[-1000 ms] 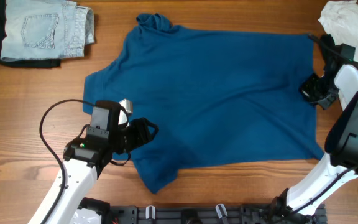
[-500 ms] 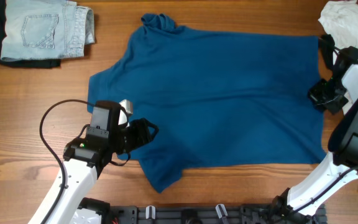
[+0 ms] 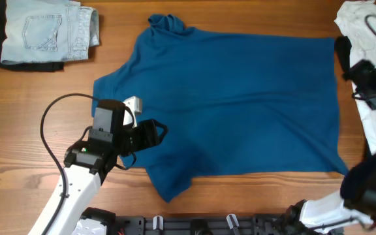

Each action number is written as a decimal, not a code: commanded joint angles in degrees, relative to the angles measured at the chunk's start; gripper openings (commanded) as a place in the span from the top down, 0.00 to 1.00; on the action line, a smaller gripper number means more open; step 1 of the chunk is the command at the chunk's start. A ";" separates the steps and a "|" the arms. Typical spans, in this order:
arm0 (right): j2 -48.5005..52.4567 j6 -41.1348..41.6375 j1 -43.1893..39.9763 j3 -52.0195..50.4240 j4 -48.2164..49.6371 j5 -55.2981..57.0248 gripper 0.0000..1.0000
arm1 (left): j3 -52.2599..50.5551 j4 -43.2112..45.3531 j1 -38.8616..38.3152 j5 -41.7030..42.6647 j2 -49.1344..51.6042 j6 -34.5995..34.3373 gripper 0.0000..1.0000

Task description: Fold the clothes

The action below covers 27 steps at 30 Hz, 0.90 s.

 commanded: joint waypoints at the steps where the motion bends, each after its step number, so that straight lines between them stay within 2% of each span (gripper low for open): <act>1: -2.67 -3.82 0.72 0.74 -1.09 -12.98 0.23 | 1.27 -1.03 -0.39 -0.76 0.07 1.46 0.48; 3: -3.34 -3.56 1.40 0.74 -2.60 -12.63 0.23 | 1.49 -3.65 -1.16 -1.20 0.07 1.53 0.50; 7: -5.95 -1.95 2.54 0.74 -2.84 -11.30 0.21 | 3.85 -9.88 -4.13 -6.38 0.07 1.49 0.49; 9: -7.52 -1.97 3.13 0.74 -2.27 -11.69 0.17 | 6.23 -12.55 -5.99 -9.27 0.07 1.46 0.48; 12: -9.29 -2.14 3.98 0.74 -2.08 -12.57 0.07 | 10.03 -16.98 -9.79 -12.26 0.07 -0.96 0.46; 14: -9.66 -2.43 4.35 0.74 -2.27 -12.55 0.05 | 10.75 -18.82 -12.15 -12.50 0.07 -2.60 0.45; 16: -9.68 -2.80 4.55 0.72 -2.27 -12.52 0.05 | 10.73 -21.88 -15.45 -14.03 0.22 -7.13 0.43; 21: -9.66 -2.75 4.55 0.72 -2.40 -14.36 0.03 | 10.73 -32.28 -21.99 -17.57 2.19 -25.62 0.35; 24: -9.66 -2.75 4.55 0.72 -2.56 -16.06 0.03 | 10.60 -36.44 -24.11 -17.55 3.48 -32.52 0.30; 27: -9.68 -2.82 4.55 0.72 -2.91 -16.13 0.02 | 9.62 -37.62 -25.81 -17.31 5.18 -35.56 0.10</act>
